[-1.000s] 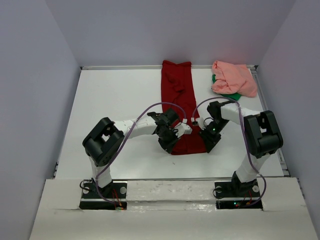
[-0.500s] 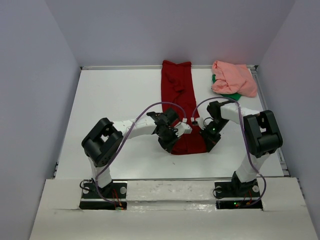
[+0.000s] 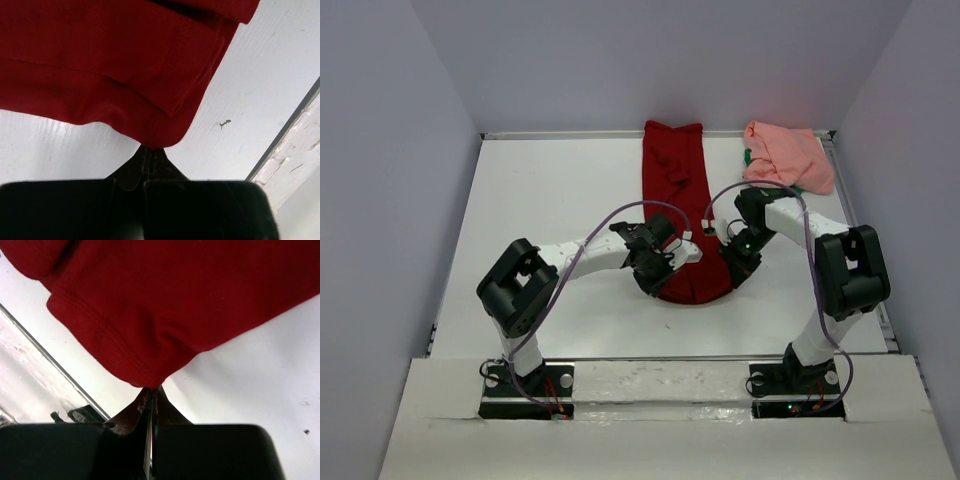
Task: Fold and stack the t-shirts
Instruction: Grab the bottom of the folded rectangular tshirt with both arms, then fold the folded rectangular tshirt in 1/3 of the way
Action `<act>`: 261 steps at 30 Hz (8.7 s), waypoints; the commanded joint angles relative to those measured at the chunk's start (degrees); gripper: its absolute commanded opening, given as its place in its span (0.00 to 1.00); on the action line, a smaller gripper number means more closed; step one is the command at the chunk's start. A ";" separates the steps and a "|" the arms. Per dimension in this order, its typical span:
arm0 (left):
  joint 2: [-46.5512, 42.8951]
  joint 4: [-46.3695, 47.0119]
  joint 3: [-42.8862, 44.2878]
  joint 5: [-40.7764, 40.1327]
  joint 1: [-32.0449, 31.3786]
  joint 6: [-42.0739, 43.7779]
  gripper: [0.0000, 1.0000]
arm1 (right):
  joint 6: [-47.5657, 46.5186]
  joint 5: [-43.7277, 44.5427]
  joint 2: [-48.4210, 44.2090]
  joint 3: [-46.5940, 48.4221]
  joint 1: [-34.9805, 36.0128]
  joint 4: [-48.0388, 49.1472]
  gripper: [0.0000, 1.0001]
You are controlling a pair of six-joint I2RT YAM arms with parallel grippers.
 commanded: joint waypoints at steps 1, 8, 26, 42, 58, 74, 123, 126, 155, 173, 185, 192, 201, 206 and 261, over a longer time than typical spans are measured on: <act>-2.69 -0.34 1.90 -2.12 -0.21 0.37 0.00 | 1.02 0.91 -3.09 4.44 -0.31 -0.67 0.00; -1.90 -0.42 3.92 -5.54 0.32 0.46 0.00 | 2.08 1.26 -2.04 7.60 -0.31 -0.05 0.00; 0.92 0.01 15.70 -12.05 4.45 -0.59 0.00 | 4.45 0.46 2.89 17.79 -0.31 3.11 0.00; 3.73 0.54 17.98 -22.42 7.00 -2.44 0.00 | 8.32 8.90 10.88 31.76 -0.31 8.39 0.00; 7.33 1.60 24.57 -27.87 10.25 -2.09 0.00 | 9.37 10.31 17.47 40.64 -0.83 9.36 0.00; 11.81 1.60 29.32 -26.99 11.22 -1.12 0.00 | 9.20 11.72 27.40 54.71 -0.83 8.65 0.00; 28.95 2.48 46.64 -36.22 14.64 -1.65 0.00 | 8.58 12.59 40.95 70.01 -2.41 11.29 0.00; 29.92 1.86 48.22 -37.71 14.82 -1.04 0.00 | 8.58 12.77 41.03 69.92 -2.94 11.81 0.00; 23.95 -0.77 53.84 -53.19 16.31 0.73 0.99 | 9.64 10.85 28.30 66.50 -3.47 11.11 1.00; -5.76 4.59 24.42 -37.98 37.75 -3.67 0.99 | -7.75 19.26 -1.15 20.10 7.77 23.84 1.00; -11.74 9.68 14.83 -39.04 38.20 -1.65 0.99 | -22.42 41.67 3.06 4.80 18.48 55.49 1.00; -10.69 9.86 15.88 -38.95 38.29 -1.83 0.99 | -30.44 47.40 4.12 0.40 25.44 67.27 1.00; -10.16 10.12 15.62 -36.84 38.20 -2.53 0.99 | -34.73 51.62 4.82 1.45 31.60 68.24 1.00; -11.03 10.56 14.83 -35.61 38.20 -2.62 0.99 | -37.82 53.02 8.33 3.47 31.60 71.14 1.00; -9.72 7.22 14.21 -27.71 27.83 -0.51 0.99 | -33.00 62.69 14.50 18.95 13.93 70.45 1.00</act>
